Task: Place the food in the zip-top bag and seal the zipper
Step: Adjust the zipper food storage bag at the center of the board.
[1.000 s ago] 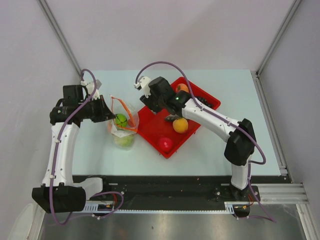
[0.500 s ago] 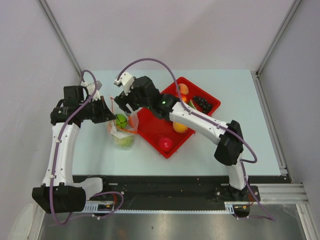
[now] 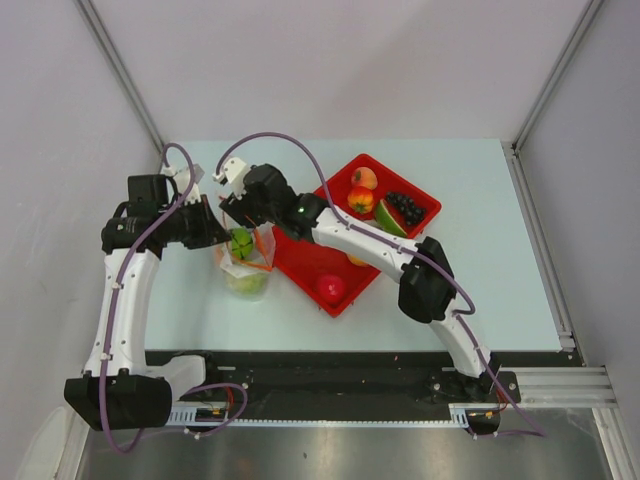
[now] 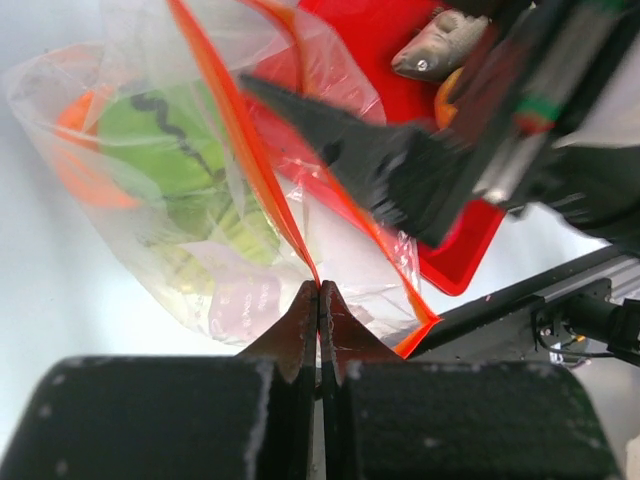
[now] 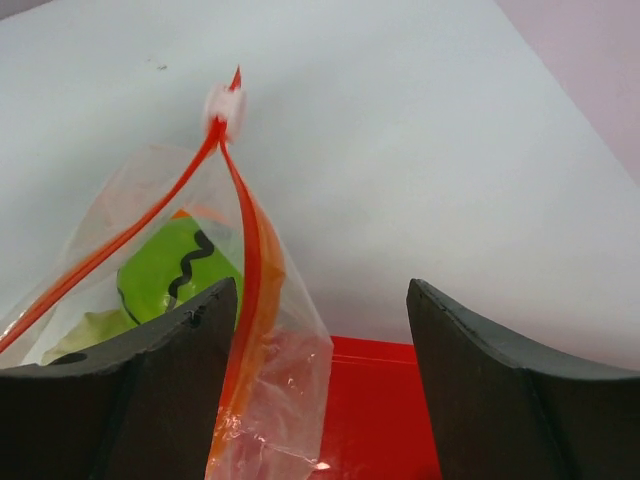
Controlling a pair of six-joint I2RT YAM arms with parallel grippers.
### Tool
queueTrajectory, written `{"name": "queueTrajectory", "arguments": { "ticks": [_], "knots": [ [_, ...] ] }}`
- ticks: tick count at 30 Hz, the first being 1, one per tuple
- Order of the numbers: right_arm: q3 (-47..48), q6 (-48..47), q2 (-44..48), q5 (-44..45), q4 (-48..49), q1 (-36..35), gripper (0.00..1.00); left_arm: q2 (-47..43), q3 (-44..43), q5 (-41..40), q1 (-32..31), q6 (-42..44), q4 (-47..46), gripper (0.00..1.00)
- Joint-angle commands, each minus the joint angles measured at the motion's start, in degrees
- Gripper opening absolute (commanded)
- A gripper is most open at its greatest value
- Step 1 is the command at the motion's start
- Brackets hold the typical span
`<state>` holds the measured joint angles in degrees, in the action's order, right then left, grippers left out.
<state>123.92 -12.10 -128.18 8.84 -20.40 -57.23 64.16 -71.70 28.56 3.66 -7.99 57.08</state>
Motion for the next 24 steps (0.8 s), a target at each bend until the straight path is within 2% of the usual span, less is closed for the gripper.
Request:
{"name": "queueTrajectory", "arguments": {
  "ticks": [1,6,10,16,19,24],
  "knots": [
    [4.2,-2.7,3.6,2.5,-1.0,1.7,0.69,-1.3,0.2,-3.2,-0.1,0.2,-0.8,0.0],
    [3.8,-4.1,4.6,1.0,-6.6,5.8,0.64,-0.9,-0.8,-5.7,-0.1,-0.2,-0.9,0.0],
    [3.1,-3.3,5.8,-3.7,-10.4,9.3,0.61,-0.7,-0.8,-7.9,-0.1,-0.4,-0.9,0.0],
    [-0.3,-5.4,8.5,-18.3,-13.6,12.8,0.54,-0.4,-1.2,-9.7,-0.1,-0.4,-1.0,0.0],
    [-0.7,-10.2,8.9,-27.2,-15.7,15.8,0.54,-0.4,-1.8,-10.4,0.0,0.1,-0.9,0.0],
    [-1.4,-17.1,9.9,-36.2,-14.3,20.1,0.57,-0.1,-2.1,-8.3,-0.1,0.2,-1.3,0.0]
  ]
}}
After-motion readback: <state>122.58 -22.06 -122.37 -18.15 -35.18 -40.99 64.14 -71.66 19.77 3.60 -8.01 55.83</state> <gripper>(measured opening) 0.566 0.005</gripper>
